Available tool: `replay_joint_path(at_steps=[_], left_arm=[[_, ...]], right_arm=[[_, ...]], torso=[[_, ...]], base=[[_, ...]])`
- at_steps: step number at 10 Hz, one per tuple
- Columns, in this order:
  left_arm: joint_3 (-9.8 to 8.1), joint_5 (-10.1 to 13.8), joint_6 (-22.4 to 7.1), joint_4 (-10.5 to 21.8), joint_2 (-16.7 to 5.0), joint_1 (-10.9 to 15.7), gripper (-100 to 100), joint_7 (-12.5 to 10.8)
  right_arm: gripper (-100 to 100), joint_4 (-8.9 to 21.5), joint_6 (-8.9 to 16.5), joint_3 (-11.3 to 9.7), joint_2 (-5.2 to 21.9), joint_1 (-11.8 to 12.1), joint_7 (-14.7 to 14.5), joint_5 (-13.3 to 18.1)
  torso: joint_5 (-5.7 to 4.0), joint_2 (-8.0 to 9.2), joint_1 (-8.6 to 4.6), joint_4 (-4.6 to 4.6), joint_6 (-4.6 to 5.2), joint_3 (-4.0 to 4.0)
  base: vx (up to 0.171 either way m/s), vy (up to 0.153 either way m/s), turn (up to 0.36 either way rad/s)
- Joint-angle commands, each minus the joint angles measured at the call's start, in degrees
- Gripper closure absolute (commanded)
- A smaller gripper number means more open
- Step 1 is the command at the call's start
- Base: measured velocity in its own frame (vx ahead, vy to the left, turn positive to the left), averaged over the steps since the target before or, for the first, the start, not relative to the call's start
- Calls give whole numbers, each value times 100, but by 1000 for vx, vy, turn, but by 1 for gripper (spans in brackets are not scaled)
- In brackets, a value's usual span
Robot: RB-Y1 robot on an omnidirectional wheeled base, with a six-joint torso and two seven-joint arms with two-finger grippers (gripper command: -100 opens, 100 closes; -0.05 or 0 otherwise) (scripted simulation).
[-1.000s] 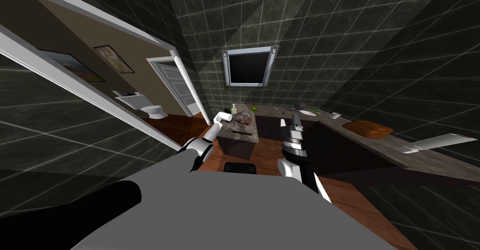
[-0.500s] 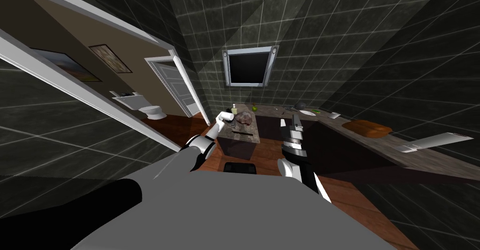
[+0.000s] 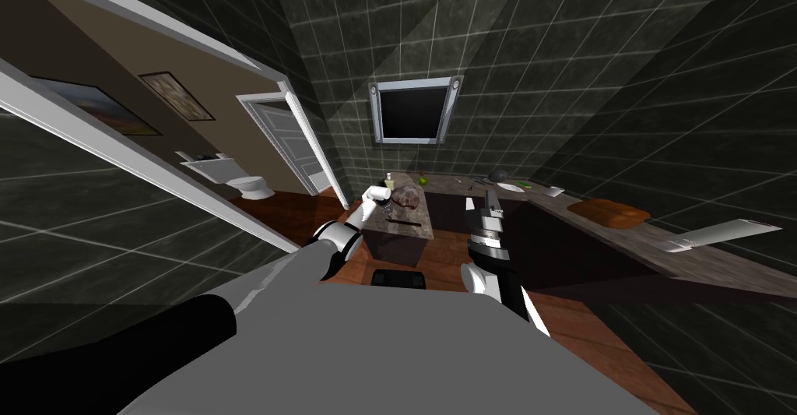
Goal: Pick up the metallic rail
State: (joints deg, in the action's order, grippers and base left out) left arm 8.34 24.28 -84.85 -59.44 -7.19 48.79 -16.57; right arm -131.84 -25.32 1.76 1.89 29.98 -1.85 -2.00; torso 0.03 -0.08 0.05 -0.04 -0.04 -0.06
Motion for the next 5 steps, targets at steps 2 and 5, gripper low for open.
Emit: replay_joint_path(at_steps=[2,5], left_arm=[[-18,52,-278,340,145,120,-100,-66],[-51,129,-656,757,461,254,-100,-154]], right_arm=[[0,0,0,0,0,0,0,0],[0,0,0,0,0,0,0,0]], torso=[[0,0,1,0,0,0],[-1,-1,-2,0,0,-1]], base=[[28,27,-21],[33,22,-22]])
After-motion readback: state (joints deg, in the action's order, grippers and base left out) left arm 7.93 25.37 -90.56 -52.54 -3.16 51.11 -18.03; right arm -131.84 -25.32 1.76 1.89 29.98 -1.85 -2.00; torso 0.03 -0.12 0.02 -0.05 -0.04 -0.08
